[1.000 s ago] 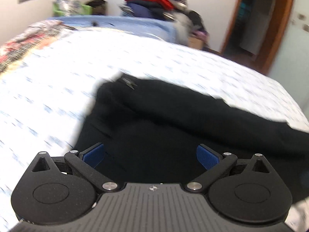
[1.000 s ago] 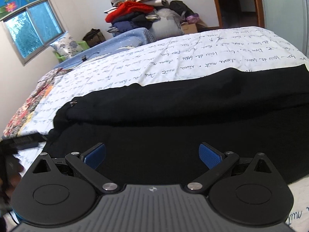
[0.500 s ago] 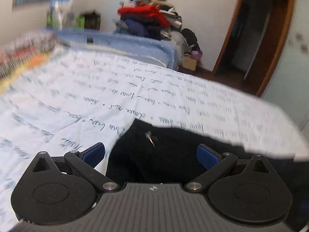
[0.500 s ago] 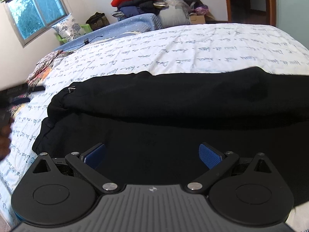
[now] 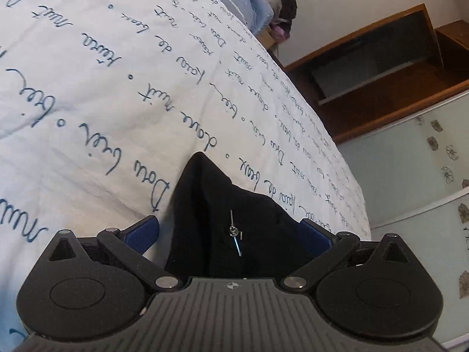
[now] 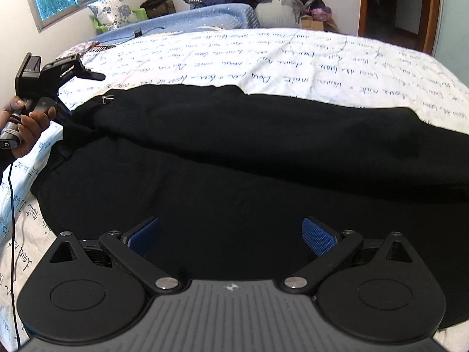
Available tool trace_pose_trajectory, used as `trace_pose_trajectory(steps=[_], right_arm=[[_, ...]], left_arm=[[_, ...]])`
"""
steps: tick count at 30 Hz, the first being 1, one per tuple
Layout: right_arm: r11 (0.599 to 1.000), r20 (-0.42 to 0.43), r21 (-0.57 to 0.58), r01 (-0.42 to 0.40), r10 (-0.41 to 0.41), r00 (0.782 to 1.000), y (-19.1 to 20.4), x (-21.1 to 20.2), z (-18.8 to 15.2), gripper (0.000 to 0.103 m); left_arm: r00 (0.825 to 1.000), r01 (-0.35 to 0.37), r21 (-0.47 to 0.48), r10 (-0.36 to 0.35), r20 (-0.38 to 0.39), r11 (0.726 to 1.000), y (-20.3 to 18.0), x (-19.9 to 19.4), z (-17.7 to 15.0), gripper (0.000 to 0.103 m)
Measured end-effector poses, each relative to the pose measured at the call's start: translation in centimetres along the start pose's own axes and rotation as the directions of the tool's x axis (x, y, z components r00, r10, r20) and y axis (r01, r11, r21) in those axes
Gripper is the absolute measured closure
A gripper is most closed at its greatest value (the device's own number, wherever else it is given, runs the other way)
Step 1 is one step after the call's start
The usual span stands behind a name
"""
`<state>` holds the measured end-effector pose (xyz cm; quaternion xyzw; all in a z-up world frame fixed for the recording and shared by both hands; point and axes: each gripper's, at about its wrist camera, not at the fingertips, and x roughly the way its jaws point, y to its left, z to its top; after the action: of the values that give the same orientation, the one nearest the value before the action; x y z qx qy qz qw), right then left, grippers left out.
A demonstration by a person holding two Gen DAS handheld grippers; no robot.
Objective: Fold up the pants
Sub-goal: 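Lift the pants corner with the left tool while the right tool grasps another corner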
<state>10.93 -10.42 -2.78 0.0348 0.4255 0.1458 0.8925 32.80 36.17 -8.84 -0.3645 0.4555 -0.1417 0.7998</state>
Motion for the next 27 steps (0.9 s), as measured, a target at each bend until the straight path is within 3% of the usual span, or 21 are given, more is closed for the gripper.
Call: trace_pose_trajectory(steps=[2, 4, 8, 10, 11, 12, 15, 19, 21, 23, 25, 27], right_arm=[[1.000, -0.012, 0.008, -0.011, 0.011, 1.000, 0.0, 0.5, 0.0, 0.000], [1.000, -0.017, -0.001, -0.016, 0.016, 1.000, 0.3, 0.8, 0.1, 0.000], [0.999, -0.022, -0.036, -0.020, 0.019, 1.000, 1.2, 0.9, 0.0, 0.000], [0.999, -0.025, -0.047, -0.020, 0.019, 1.000, 1.3, 0.9, -0.2, 0.000], [0.999, -0.027, -0.050, -0.018, 0.016, 1.000, 1.3, 0.9, -0.2, 0.000], [0.999, -0.029, -0.052, -0.017, 0.015, 0.999, 1.3, 0.9, -0.3, 0.000], [0.999, -0.026, -0.036, -0.022, 0.021, 0.999, 0.9, 1.0, -0.1, 0.000], [0.996, 0.070, -0.025, -0.083, 0.084, 0.994, -0.2, 0.0, 0.6, 0.000], [0.991, 0.179, -0.080, -0.108, 0.121, 0.976, -1.0, -0.7, 1.2, 0.000], [0.978, 0.241, -0.196, -0.073, 0.121, 0.963, -1.6, -0.7, 2.6, 0.000], [0.955, 0.191, -0.290, -0.059, 0.118, 0.974, -2.3, 0.2, 5.0, 0.000], [0.932, 0.132, -0.349, -0.100, 0.155, 0.979, -3.4, 1.2, 7.5, 0.000]], left_arm=[[1.000, -0.008, -0.001, 0.008, 0.007, 1.000, -0.1, 0.3, 0.3, 0.007], [1.000, -0.021, 0.011, 0.021, 0.010, 1.000, -0.6, 0.7, 0.9, 0.021], [0.990, -0.141, 0.143, 0.143, -0.006, 0.980, -2.7, 2.3, 1.3, 0.043], [0.982, -0.185, 0.187, 0.188, 0.002, 0.965, -3.3, 2.8, 1.3, 0.046], [0.982, -0.190, 0.189, 0.190, 0.015, 0.963, -3.5, 2.9, 1.3, 0.058], [0.980, -0.198, 0.195, 0.191, 0.052, 0.961, -3.6, 2.8, 1.3, 0.097], [0.967, -0.246, 0.276, 0.218, 0.131, 0.929, -4.6, 2.3, 0.4, 0.099], [0.934, -0.325, 0.430, 0.216, 0.283, 0.843, -7.5, 0.4, -2.4, 0.099], [0.928, -0.310, 0.459, 0.160, 0.336, 0.833, -9.0, -1.5, -3.5, 0.099], [0.926, -0.267, 0.479, 0.085, 0.369, 0.836, -10.4, -3.8, -4.5, 0.099], [0.922, -0.208, 0.520, -0.012, 0.388, 0.828, -11.9, -6.2, -5.8, 0.099], [0.912, -0.153, 0.578, -0.111, 0.395, 0.801, -13.4, -8.1, -7.5, 0.099]])
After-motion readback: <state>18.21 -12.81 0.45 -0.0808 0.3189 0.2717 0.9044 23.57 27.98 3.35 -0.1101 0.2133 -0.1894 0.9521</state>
